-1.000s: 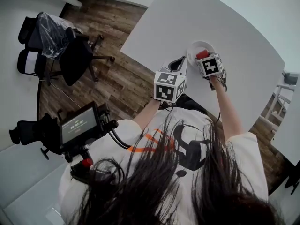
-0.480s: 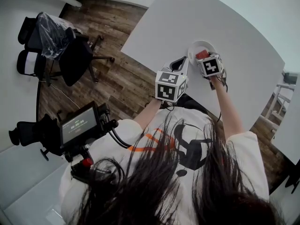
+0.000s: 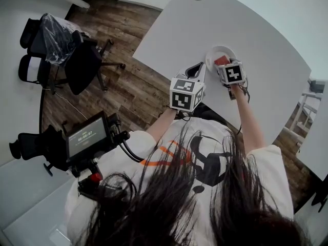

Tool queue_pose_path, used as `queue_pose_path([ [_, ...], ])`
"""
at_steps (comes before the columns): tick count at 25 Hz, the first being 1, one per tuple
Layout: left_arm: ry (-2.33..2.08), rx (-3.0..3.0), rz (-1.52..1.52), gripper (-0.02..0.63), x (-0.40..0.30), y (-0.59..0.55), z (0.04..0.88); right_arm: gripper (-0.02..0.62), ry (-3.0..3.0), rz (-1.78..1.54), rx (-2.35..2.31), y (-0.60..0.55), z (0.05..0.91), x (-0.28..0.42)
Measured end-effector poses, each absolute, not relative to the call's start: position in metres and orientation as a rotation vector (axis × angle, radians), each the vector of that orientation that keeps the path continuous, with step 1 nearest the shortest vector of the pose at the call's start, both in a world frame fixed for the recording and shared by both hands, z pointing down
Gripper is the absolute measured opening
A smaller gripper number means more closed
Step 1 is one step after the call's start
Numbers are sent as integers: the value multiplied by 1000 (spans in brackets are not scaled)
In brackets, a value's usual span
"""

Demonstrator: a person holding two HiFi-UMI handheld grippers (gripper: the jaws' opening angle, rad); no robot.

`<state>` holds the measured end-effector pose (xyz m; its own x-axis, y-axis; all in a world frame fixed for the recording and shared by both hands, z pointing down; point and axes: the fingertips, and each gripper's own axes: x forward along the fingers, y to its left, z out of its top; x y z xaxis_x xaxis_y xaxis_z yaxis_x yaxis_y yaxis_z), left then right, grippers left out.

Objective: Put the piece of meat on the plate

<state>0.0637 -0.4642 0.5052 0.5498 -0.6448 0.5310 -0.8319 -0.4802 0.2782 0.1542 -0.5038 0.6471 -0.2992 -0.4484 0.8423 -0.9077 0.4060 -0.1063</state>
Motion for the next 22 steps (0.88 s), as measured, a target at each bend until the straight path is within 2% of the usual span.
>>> queue_pose_path([
  [8, -1187, 2279, 483, 5, 59, -462, 504, 313, -1990, 893, 1313, -505, 609, 164],
  [18, -1204, 2288, 453, 5, 45, -448, 495, 313, -2203, 1287, 1594, -479, 545, 157],
  [22, -1207, 2289, 442, 5, 35, -438, 492, 311, -2255, 1343, 1639, -461, 525, 145],
])
